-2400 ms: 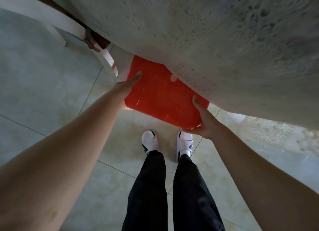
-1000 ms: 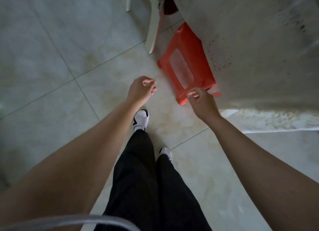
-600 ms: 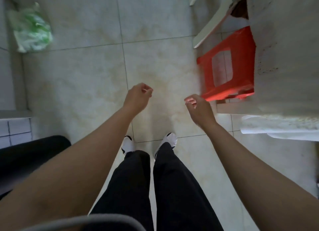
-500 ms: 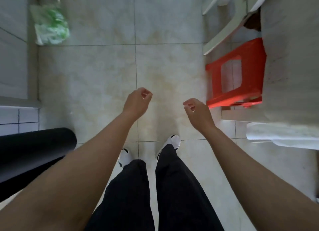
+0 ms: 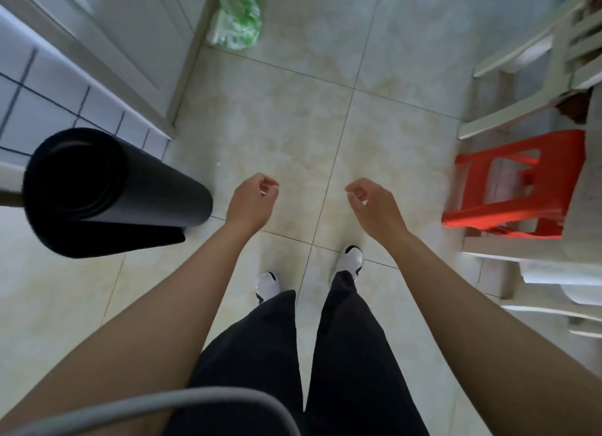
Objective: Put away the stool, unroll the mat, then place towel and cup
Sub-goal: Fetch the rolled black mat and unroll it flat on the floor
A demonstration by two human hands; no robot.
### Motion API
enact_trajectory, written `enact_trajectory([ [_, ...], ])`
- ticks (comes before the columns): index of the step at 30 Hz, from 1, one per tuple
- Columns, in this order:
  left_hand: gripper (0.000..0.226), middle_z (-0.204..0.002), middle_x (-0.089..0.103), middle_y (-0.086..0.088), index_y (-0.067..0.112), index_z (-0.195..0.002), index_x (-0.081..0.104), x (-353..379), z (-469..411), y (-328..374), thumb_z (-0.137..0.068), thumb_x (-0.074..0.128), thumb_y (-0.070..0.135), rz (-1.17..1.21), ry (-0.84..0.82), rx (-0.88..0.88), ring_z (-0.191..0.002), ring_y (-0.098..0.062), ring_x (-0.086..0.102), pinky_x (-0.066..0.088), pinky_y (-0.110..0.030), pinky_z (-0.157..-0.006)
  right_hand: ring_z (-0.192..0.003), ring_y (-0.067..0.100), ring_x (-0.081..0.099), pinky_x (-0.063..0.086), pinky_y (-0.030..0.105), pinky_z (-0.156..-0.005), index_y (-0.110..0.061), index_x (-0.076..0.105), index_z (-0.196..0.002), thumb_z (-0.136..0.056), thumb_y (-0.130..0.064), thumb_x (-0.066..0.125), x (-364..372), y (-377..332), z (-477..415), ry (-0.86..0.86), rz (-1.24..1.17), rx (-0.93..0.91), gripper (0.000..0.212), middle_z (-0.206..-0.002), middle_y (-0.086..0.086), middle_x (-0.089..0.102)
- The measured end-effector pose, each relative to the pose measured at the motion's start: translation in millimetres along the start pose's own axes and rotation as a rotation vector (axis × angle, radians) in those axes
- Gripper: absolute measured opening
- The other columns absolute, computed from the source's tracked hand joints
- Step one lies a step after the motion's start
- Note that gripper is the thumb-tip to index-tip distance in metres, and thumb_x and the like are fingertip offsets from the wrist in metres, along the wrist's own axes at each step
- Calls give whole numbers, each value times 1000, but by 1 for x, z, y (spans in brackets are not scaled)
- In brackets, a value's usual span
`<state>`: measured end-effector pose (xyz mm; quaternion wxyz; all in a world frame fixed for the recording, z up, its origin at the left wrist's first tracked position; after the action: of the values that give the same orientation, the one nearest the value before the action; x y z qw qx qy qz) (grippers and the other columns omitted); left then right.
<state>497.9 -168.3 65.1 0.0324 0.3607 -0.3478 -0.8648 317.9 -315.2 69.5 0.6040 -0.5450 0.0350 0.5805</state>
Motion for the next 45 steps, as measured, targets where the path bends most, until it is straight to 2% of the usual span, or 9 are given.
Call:
enact_trajectory([
  [10, 21, -107, 65, 0, 14, -108, 63, -117, 75, -113, -90, 52, 19, 147, 291, -174, -91, -13, 56, 40, -27, -76, -86, 9, 56, 37, 17, -72, -16, 65, -106, -94, -17, 49, 82, -111, 37, -131, 39, -172, 20, -103, -1, 65],
  [15, 32, -119, 60, -2, 11, -121, 56, -151, 115, -171, -89, 56, 17, 231, 442, -323, -106, -17, 57, 38, -26, -81, -97, 11, 58, 37, 20, -81, -16, 64, -107, -93, -18, 49, 114, -147, 50, -215, 75, -233, 21, -112, 2, 64],
  [20, 40, -127, 56, -4, 12, -127, 51, -187, 126, -225, -88, 57, 19, 240, 523, -430, -106, -19, 56, 37, -27, -80, -107, 16, 58, 35, 20, -84, -14, 63, -110, -93, -19, 52, 159, -189, 51, -263, 123, -326, 21, -115, 3, 63],
  [28, 60, -144, 36, -12, 9, -143, 32, -235, 91, -302, -88, 57, 17, 256, 486, -494, -124, -29, 46, 36, -30, -82, -122, 20, 50, 37, 27, -99, -14, 59, -120, -90, -22, 56, 263, -274, 42, -315, 147, -478, 31, -126, 3, 57],
  [36, 71, -142, 39, -14, 6, -145, 23, -251, 29, -366, -85, 59, 13, 380, 334, -548, -120, -32, 50, 41, -32, -77, -128, 21, 45, 38, 35, -107, -10, 51, -131, -88, -18, 60, 371, -333, 20, -342, 191, -504, 45, -135, 6, 52],
  [38, 66, -132, 49, -15, 4, -140, 28, -248, 15, -381, -84, 60, 12, 395, 307, -542, -111, -32, 55, 42, -32, -72, -134, 21, 40, 34, 40, -111, -10, 47, -135, -88, -18, 62, 393, -340, 13, -334, 243, -520, 50, -140, 6, 48],
  [41, 51, -99, 63, -9, 3, -129, 37, -245, -4, -394, -83, 58, 7, 403, 276, -506, -77, -22, 60, 49, -32, -62, -142, 19, 29, 17, 40, -119, -12, 37, -143, -89, -22, 61, 422, -347, 4, -314, 396, -558, 61, -148, 3, 40],
  [43, 46, -79, 57, 0, 4, -127, 38, -242, -12, -401, -84, 54, 5, 386, 259, -496, -61, -10, 54, 47, -31, -54, -144, 18, 24, 8, 42, -121, -12, 30, -146, -88, -24, 61, 438, -345, -1, -326, 485, -567, 67, -151, 3, 36],
  [45, 46, -88, 59, -4, 3, -130, 37, -237, -19, -408, -86, 51, 5, 361, 222, -488, -65, -16, 54, 41, -29, -53, -144, 17, 23, 5, 42, -120, -13, 26, -148, -88, -26, 60, 454, -339, -7, -361, 559, -523, 70, -152, 2, 35],
])
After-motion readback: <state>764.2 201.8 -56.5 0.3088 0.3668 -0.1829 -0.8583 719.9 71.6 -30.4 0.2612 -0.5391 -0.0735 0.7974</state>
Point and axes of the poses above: each hand's wrist, its own z-axis away from the middle knuckle, its own x-axis out of the palm, y = z × x, the point moved 4 cm from there along -z, towards the middle knuckle
